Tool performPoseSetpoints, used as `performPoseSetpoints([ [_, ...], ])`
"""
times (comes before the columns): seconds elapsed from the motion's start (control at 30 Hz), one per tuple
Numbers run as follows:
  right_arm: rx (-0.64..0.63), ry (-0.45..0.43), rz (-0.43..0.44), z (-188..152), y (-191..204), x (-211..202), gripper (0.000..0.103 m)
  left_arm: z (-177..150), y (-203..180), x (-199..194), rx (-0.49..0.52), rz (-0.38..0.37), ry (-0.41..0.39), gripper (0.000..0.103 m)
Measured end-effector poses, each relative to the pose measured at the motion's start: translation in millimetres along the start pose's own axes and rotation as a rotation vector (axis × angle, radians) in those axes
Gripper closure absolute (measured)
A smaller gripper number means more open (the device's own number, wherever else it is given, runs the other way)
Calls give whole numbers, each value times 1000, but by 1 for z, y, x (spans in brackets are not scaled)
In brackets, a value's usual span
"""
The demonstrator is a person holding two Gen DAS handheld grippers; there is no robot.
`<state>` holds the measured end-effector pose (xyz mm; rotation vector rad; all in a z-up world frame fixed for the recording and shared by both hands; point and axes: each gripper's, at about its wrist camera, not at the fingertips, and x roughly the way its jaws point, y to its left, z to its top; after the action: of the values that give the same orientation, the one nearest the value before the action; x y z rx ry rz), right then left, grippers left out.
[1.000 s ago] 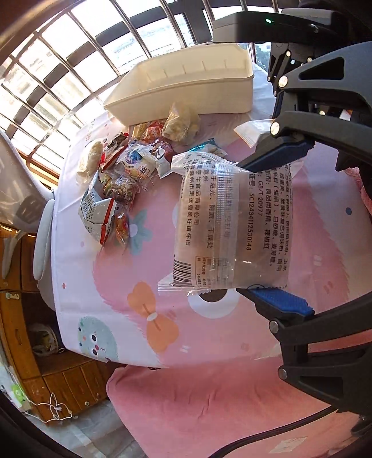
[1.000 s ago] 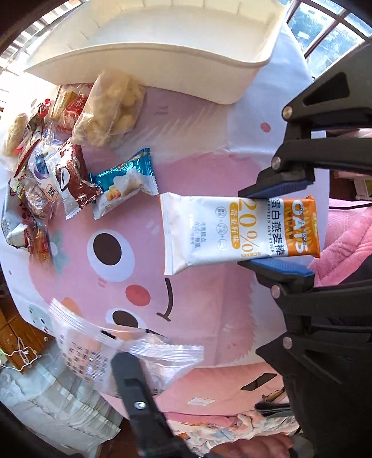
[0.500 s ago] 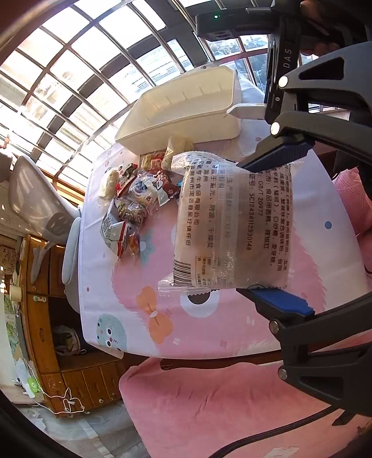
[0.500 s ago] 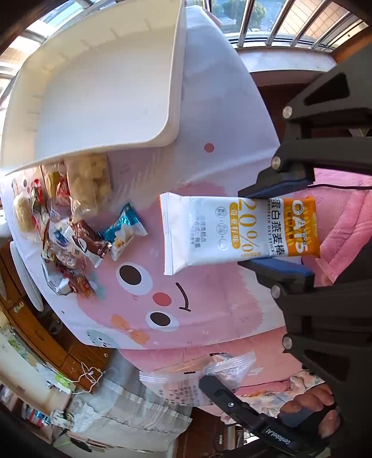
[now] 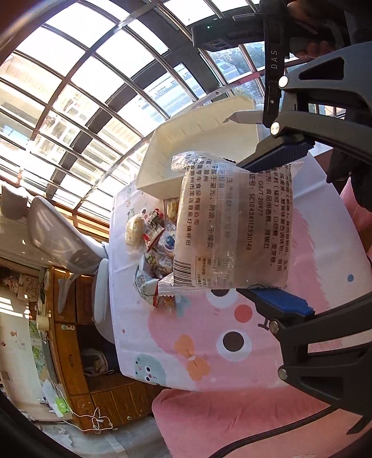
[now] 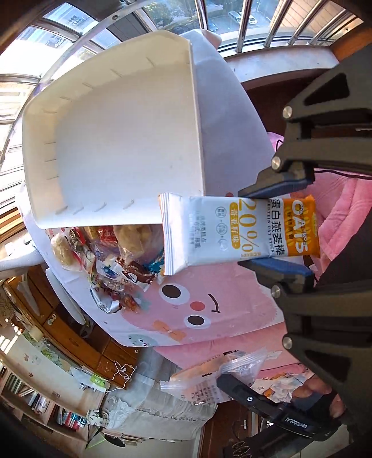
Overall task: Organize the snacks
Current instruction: 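Carry the bread bag and OATS bar over the white tray with both tools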
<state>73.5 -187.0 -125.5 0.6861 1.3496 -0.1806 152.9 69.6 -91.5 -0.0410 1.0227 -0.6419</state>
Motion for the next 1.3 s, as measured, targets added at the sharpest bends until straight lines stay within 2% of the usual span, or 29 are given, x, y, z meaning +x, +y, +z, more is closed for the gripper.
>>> performPoseSetpoints([
  [0.3, -68, -6, 8, 43, -43, -35, 64, 21, -73, 28, 11, 4, -49, 30],
  [0.67, -114, 8, -9, 81, -94, -56, 63, 30, -147, 70, 16, -38, -60, 30],
  [1.0, -133, 13, -29, 110, -125, -62, 61, 46, -187, 104, 51, -71, -53, 28],
  [1.1, -114, 12, -54, 116, -134, -62, 61, 51, -191, 116, 45, -69, -26, 26],
  [1.3, -77, 17, -45, 125, -147, -62, 53, 58, -194, 118, 32, -67, -48, 15],
])
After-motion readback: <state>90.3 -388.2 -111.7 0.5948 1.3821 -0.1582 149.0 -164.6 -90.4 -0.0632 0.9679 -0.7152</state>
